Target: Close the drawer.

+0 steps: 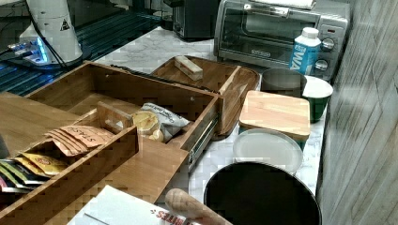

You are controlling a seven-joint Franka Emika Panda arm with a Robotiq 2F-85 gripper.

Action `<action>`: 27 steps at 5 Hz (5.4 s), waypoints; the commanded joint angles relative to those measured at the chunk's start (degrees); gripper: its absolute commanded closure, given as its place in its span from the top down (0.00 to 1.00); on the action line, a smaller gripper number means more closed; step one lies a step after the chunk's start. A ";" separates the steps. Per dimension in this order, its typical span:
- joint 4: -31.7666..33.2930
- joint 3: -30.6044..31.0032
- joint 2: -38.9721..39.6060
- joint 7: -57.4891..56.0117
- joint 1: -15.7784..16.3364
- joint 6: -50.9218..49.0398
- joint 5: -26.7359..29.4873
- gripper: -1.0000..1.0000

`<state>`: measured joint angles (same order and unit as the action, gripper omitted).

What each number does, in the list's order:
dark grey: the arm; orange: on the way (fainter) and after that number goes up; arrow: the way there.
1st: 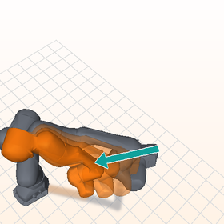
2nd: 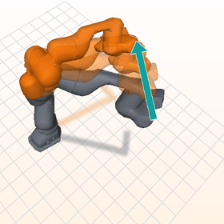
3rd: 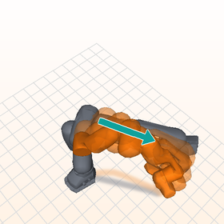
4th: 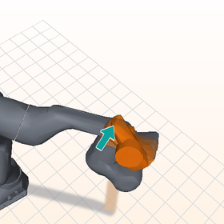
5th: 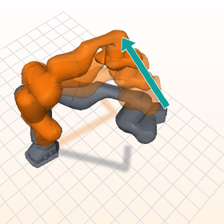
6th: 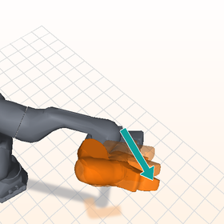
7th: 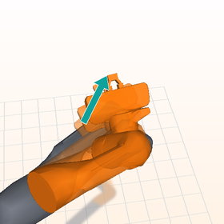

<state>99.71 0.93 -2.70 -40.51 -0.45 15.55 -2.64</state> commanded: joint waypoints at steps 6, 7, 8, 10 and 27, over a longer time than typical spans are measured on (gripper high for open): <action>24.70 -2.03 10.26 7.17 1.83 23.94 -9.53 0.00; 30.05 -2.51 10.51 5.49 0.26 29.99 -9.32 0.00; 33.20 -3.76 11.25 3.99 -0.68 33.66 -9.31 0.00; 35.67 -5.55 11.26 -3.04 -4.17 38.41 -7.04 0.00; 13.41 -10.43 17.57 -52.56 -32.12 44.55 10.23 0.00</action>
<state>122.98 -4.78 17.32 -94.11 -27.92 53.71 9.77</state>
